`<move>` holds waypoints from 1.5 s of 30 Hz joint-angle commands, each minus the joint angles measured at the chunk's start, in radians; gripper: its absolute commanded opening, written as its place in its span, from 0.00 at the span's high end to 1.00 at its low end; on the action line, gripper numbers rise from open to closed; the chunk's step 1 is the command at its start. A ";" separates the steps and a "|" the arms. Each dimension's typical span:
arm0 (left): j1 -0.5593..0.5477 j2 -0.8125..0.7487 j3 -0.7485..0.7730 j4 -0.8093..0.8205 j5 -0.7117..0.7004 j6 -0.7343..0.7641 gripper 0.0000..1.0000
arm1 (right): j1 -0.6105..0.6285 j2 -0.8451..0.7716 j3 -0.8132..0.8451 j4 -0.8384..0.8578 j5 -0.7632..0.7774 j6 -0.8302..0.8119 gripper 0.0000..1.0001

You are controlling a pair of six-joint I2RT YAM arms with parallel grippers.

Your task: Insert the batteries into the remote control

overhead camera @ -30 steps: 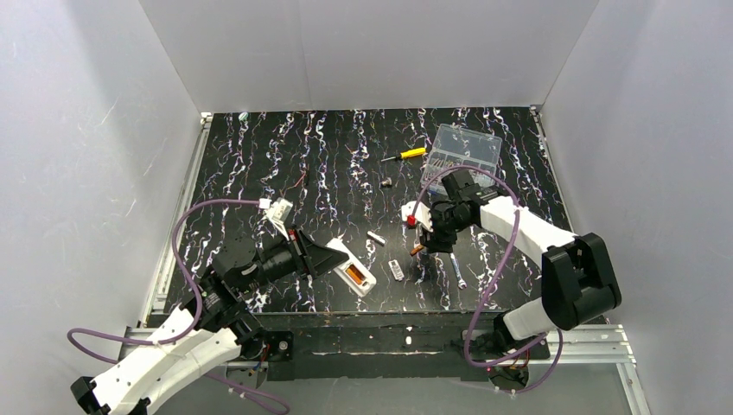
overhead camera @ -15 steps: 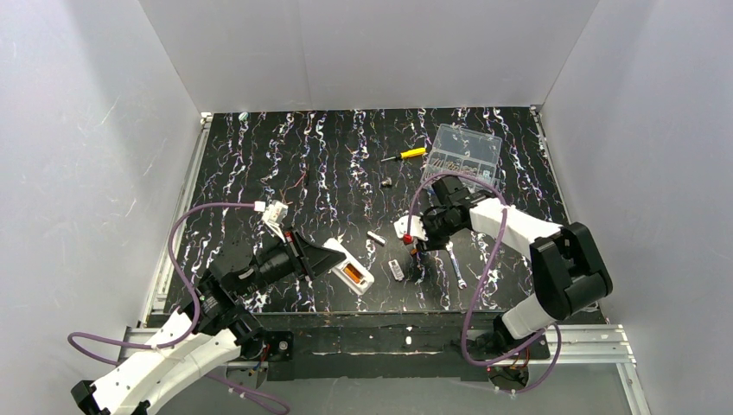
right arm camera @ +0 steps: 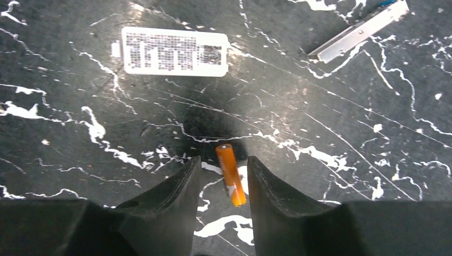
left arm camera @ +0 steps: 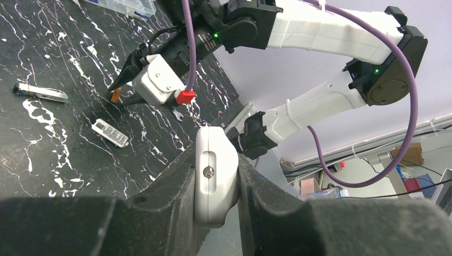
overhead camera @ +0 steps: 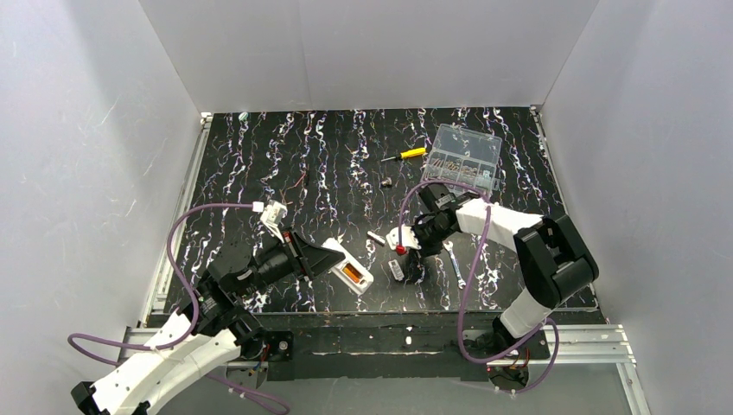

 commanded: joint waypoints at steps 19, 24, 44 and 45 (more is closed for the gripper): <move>0.001 -0.047 0.004 0.047 -0.022 0.006 1.00 | 0.028 0.110 0.118 -0.122 0.072 0.029 0.65; 0.000 -0.061 0.004 0.032 -0.032 0.010 1.00 | 0.029 0.125 0.153 -0.167 0.054 0.042 0.70; 0.000 -0.055 0.031 0.015 -0.042 0.028 1.00 | 0.024 -0.108 0.224 0.069 0.072 0.548 0.99; 0.000 -0.052 0.033 0.020 -0.044 0.029 1.00 | 0.023 -0.137 0.230 0.091 0.079 0.623 0.99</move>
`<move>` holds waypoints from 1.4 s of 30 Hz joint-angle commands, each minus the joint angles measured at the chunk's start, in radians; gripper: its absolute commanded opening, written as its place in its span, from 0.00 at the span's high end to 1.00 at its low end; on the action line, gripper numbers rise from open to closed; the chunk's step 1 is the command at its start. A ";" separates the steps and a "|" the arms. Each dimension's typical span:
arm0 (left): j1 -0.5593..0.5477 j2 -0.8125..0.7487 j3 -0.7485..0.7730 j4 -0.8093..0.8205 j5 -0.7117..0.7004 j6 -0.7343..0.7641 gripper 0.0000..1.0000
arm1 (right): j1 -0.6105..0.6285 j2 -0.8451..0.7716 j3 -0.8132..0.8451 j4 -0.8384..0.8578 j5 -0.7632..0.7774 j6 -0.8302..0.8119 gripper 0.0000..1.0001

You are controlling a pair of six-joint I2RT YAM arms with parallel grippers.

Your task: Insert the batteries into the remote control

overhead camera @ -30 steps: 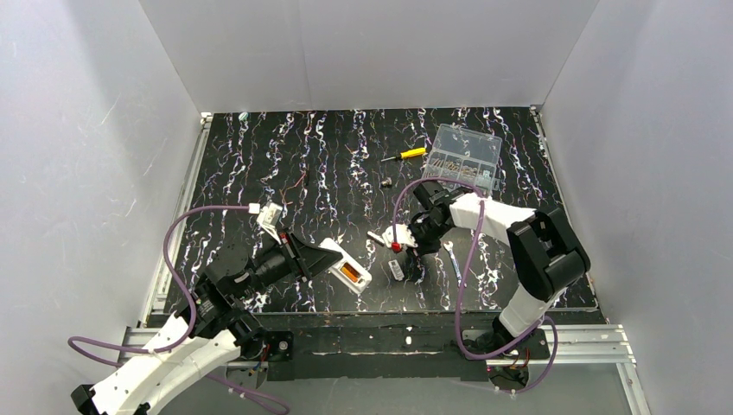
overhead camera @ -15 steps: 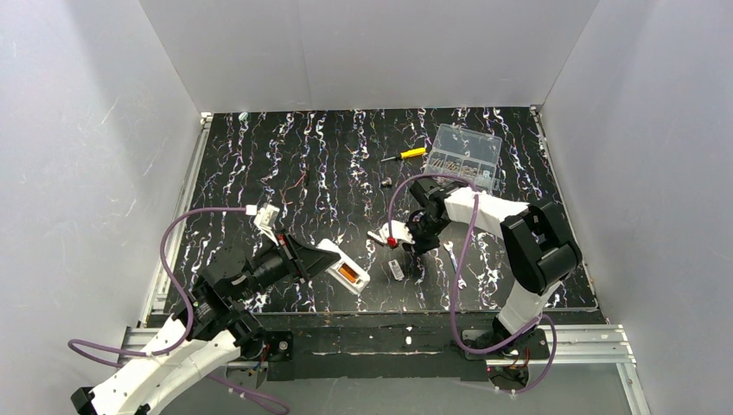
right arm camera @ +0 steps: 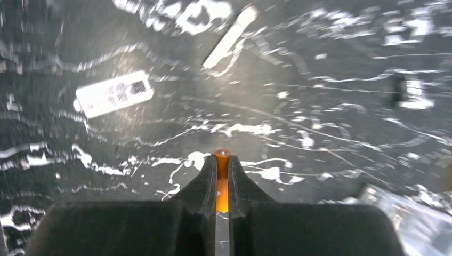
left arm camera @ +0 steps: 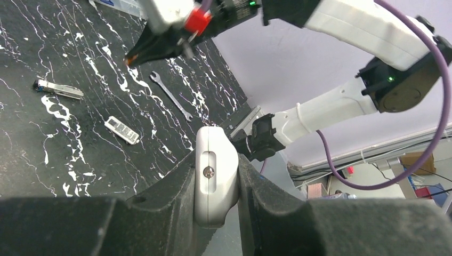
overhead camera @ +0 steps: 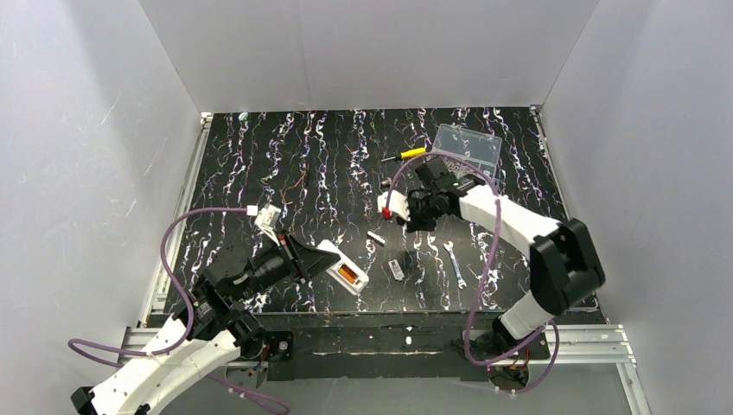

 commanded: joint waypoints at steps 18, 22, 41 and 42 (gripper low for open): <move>0.000 0.126 0.041 0.248 -0.118 -0.097 1.00 | 0.165 -0.766 -0.185 0.564 -0.039 1.014 0.99; 0.000 0.169 0.043 0.273 -0.165 -0.183 1.00 | 0.237 -0.786 -0.186 0.617 0.006 1.060 0.99; -0.001 0.278 0.136 0.178 -0.199 -0.394 1.00 | 0.353 -0.646 -0.170 0.828 0.041 1.067 0.99; 0.000 0.280 0.136 0.179 -0.196 -0.394 1.00 | 0.356 -0.639 -0.167 0.835 0.041 1.068 0.99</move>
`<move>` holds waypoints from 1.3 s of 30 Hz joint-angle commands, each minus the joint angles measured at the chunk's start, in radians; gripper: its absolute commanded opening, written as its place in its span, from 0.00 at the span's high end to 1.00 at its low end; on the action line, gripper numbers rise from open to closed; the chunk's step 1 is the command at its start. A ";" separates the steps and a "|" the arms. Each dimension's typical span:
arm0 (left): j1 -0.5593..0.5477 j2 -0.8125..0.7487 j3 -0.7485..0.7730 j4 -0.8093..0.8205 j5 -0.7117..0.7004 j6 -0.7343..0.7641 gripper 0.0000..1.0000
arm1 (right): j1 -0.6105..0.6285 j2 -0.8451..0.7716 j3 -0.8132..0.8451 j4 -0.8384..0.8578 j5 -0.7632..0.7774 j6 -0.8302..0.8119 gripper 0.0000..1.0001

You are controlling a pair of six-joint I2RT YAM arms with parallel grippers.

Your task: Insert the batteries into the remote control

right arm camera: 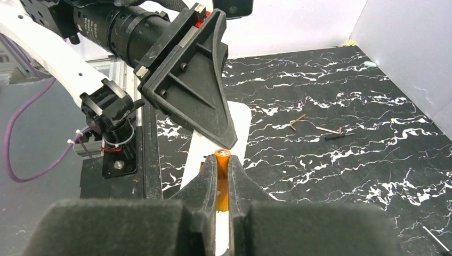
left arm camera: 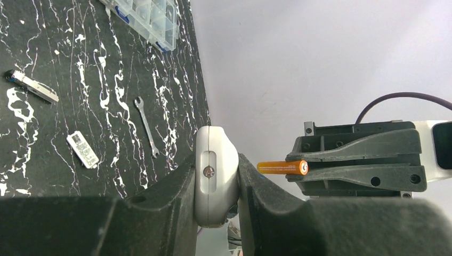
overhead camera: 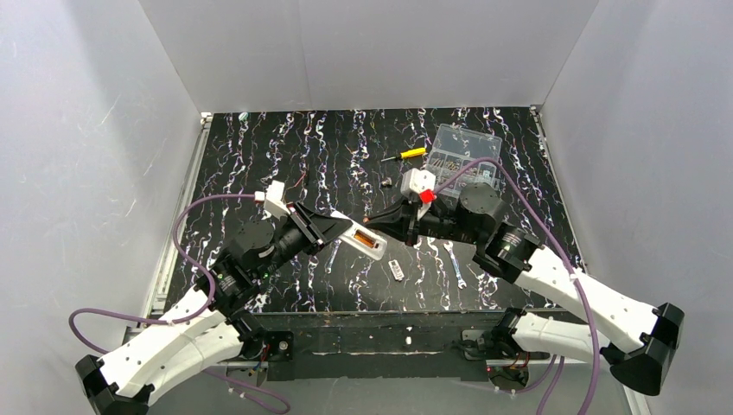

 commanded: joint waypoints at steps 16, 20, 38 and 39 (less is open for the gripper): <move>0.000 0.000 0.031 0.095 0.008 -0.026 1.00 | 0.040 0.055 0.005 0.130 0.015 0.060 0.99; 0.000 0.001 0.027 0.114 0.007 -0.029 1.00 | 0.040 0.054 -0.008 0.138 0.030 0.073 0.99; -0.001 -0.003 0.017 0.145 0.010 -0.035 1.00 | 0.042 0.038 -0.056 0.119 0.111 0.061 0.99; -0.001 -0.004 0.016 0.146 0.010 -0.035 1.00 | 0.042 0.037 -0.053 0.109 0.112 0.055 0.99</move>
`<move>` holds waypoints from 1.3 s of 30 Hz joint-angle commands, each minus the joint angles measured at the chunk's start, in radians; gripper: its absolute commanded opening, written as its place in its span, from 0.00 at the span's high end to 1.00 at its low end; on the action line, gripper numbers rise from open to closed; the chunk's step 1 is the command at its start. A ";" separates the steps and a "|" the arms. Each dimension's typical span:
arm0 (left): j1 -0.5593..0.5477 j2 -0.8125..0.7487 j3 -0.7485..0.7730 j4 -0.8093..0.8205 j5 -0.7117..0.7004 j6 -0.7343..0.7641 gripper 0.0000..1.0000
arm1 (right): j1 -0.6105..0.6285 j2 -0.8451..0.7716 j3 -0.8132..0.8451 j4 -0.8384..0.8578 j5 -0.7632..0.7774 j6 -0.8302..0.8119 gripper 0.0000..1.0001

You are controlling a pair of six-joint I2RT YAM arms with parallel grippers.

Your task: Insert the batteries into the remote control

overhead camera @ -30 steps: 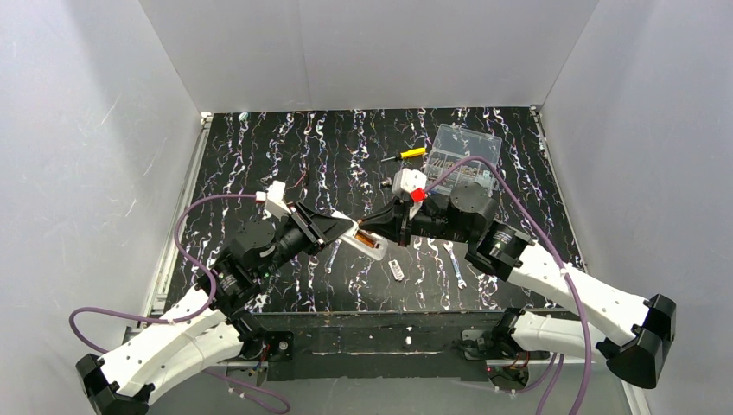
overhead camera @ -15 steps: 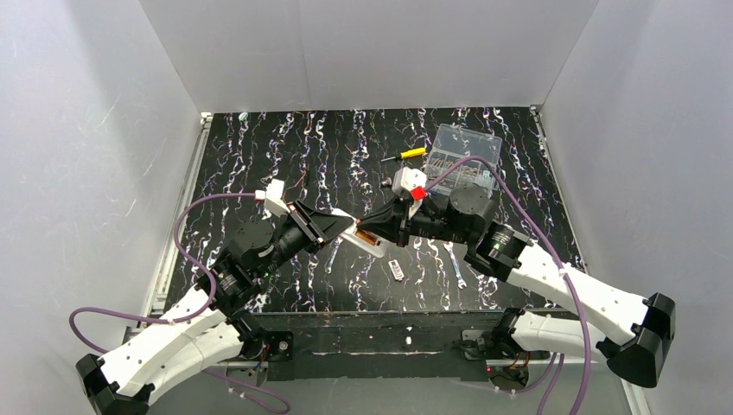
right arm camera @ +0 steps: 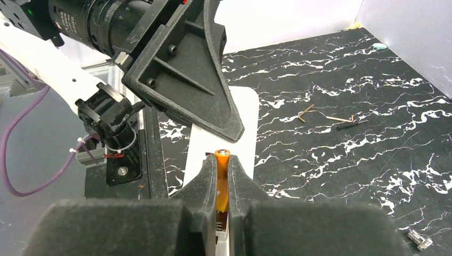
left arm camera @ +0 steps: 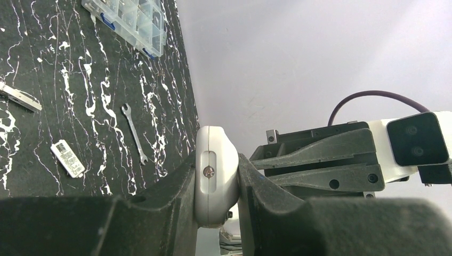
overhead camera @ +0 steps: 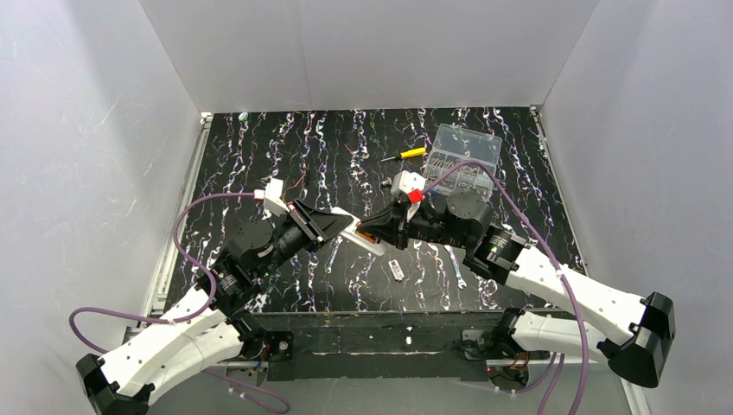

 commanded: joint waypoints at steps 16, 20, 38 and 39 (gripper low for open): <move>-0.001 -0.015 0.017 0.113 -0.001 -0.006 1.00 | 0.003 -0.023 0.034 -0.195 0.073 -0.102 0.99; -0.001 -0.006 0.021 0.120 0.005 -0.011 1.00 | 0.003 -0.010 0.042 -0.218 0.078 -0.107 0.94; 0.000 -0.005 0.031 0.109 0.019 -0.017 1.00 | 0.005 0.019 0.062 -0.208 0.091 -0.121 0.70; -0.001 -0.006 0.032 0.109 0.019 -0.017 1.00 | 0.005 0.018 0.061 -0.209 0.090 -0.121 0.69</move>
